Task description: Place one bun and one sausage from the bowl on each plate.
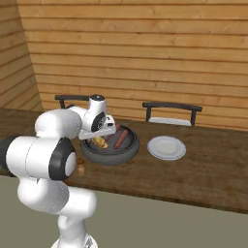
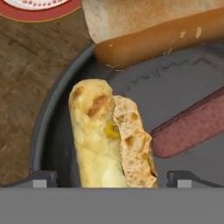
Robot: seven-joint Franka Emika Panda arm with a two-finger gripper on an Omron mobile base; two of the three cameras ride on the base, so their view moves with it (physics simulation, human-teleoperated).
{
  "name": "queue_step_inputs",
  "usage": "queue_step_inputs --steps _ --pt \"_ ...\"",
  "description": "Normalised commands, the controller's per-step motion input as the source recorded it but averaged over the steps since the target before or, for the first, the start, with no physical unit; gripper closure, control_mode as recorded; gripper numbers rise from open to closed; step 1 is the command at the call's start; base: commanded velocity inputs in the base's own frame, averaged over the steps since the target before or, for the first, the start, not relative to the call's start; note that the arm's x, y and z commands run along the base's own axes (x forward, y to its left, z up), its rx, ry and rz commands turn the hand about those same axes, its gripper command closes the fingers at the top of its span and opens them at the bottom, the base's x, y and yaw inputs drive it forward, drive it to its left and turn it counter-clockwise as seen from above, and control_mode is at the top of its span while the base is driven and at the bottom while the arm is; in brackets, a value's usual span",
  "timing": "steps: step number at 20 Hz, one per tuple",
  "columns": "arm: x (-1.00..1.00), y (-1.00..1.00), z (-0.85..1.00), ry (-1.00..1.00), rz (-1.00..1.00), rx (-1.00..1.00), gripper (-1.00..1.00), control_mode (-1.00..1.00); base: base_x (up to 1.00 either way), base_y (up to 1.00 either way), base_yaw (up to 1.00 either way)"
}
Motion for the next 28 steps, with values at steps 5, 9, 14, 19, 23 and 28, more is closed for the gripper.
queue_step_inputs --steps 5,9,14,19,23,28 --pt "0.16 -0.02 -0.34 0.00 0.00 0.00 -1.00 -1.00 0.00 0.00 0.00" --pt "-0.20 0.00 -0.30 0.00 0.00 -0.02 1.00 -1.00 0.00 0.00 0.00" --pt "-0.30 0.00 0.32 0.00 0.00 0.00 1.00 -1.00 0.00 0.00 0.00" --pt "-0.32 0.43 0.73 0.00 0.01 -0.02 1.00 -1.00 0.00 0.00 0.00" --pt "-0.14 0.85 0.53 0.00 0.04 -0.02 1.00 -1.00 0.00 0.00 0.00" --pt "0.00 0.83 0.06 0.00 0.06 0.00 1.00 -1.00 0.00 0.00 0.00"
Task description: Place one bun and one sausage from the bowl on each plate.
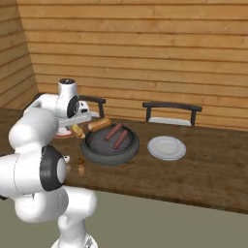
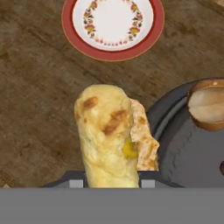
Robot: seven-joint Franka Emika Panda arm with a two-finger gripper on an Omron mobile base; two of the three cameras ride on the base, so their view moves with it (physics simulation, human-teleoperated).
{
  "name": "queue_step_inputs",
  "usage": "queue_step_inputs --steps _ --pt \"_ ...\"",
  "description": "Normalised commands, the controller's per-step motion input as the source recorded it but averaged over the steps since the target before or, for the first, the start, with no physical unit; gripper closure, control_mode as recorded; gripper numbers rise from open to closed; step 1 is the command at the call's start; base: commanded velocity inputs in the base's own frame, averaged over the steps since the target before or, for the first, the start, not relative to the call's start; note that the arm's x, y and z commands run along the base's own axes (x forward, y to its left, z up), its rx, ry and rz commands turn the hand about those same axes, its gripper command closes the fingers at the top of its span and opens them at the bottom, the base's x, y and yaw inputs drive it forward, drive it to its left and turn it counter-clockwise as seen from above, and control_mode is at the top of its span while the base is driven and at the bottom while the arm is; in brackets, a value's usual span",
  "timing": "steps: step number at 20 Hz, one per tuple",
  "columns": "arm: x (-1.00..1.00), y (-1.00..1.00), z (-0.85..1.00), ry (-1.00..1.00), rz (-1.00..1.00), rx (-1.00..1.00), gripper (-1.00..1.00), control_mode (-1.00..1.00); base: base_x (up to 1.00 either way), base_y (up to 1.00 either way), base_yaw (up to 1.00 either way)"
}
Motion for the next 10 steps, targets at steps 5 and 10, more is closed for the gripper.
queue_step_inputs --steps 5,10 --pt "0.15 0.92 -0.07 0.04 0.05 0.00 1.00 -1.00 0.00 0.00 0.00" --pt "0.38 0.82 -0.15 0.18 0.01 -0.09 1.00 -1.00 0.00 0.00 0.00"
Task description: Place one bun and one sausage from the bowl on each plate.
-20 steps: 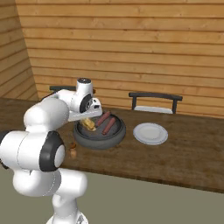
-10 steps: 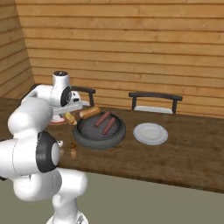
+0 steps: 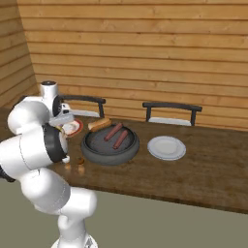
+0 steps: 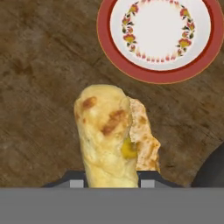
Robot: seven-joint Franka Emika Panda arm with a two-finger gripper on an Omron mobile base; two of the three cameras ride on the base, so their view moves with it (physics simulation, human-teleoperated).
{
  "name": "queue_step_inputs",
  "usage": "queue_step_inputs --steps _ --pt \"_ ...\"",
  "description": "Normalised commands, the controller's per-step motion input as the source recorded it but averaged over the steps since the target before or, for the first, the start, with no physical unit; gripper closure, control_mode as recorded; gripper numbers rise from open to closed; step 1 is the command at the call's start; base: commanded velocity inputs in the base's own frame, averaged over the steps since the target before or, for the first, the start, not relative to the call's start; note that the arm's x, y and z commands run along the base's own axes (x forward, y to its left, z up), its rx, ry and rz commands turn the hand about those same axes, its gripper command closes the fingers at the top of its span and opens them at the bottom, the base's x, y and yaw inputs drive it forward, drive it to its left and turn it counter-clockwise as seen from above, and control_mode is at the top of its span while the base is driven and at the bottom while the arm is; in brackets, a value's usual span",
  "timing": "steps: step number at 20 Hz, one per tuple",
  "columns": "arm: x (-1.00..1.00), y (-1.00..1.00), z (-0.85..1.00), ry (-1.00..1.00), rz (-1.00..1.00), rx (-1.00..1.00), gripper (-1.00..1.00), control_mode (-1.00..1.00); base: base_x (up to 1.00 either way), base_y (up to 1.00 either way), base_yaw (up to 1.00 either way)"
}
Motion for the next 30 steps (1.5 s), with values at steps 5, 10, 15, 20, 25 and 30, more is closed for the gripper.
queue_step_inputs --steps 5,10,15,20,25,30 --pt "0.30 0.33 -0.33 0.11 0.00 -0.11 1.00 -1.00 0.00 0.00 0.00" --pt "0.42 0.08 -0.21 0.01 -0.04 -0.03 1.00 -1.00 0.00 0.00 0.00" --pt "0.59 0.13 -0.40 0.03 -0.02 -0.02 1.00 -1.00 0.00 0.00 0.00" --pt "0.44 0.26 -0.13 0.09 -0.05 -0.07 1.00 -1.00 0.00 0.00 0.00" --pt "0.36 0.10 -0.20 0.07 -0.03 -0.06 1.00 -1.00 0.00 0.00 0.00" --pt "0.29 0.00 -0.28 0.00 0.00 0.00 1.00 -1.00 0.00 0.00 0.00"
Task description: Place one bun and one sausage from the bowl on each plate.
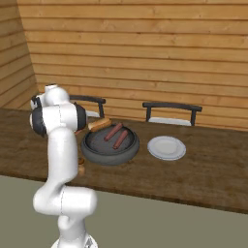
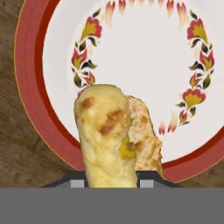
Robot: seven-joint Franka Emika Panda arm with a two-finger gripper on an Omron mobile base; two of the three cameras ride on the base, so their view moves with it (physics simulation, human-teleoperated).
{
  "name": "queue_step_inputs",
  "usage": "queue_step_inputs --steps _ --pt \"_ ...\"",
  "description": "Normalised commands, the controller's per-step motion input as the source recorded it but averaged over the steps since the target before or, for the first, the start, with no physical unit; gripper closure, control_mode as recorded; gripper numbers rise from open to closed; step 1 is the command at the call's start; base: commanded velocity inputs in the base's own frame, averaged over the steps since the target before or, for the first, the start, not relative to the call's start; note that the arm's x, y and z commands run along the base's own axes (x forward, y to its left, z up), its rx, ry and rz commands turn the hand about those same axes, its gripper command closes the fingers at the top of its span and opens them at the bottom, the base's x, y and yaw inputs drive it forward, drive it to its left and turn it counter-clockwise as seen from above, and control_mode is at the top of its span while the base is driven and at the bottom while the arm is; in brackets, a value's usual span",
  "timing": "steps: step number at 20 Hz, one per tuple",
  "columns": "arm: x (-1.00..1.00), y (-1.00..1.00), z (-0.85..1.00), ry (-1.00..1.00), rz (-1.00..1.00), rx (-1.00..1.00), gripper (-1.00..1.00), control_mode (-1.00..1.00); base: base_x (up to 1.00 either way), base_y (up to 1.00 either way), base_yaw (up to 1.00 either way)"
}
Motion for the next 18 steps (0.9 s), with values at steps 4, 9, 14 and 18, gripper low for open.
queue_step_inputs --steps 4,9,14,18 --pt "0.17 0.00 -0.40 0.00 0.00 0.00 -1.00 -1.00 0.00 0.00 0.00" --pt "0.00 0.00 -0.27 -0.05 0.00 0.03 -1.00 -1.00 0.00 0.00 0.00" --pt "-0.15 -0.15 0.04 -0.08 0.00 0.06 -1.00 -1.00 0.00 0.00 0.00" --pt "-0.02 -0.15 0.28 -0.09 0.00 0.01 -1.00 -1.00 0.00 0.00 0.00"
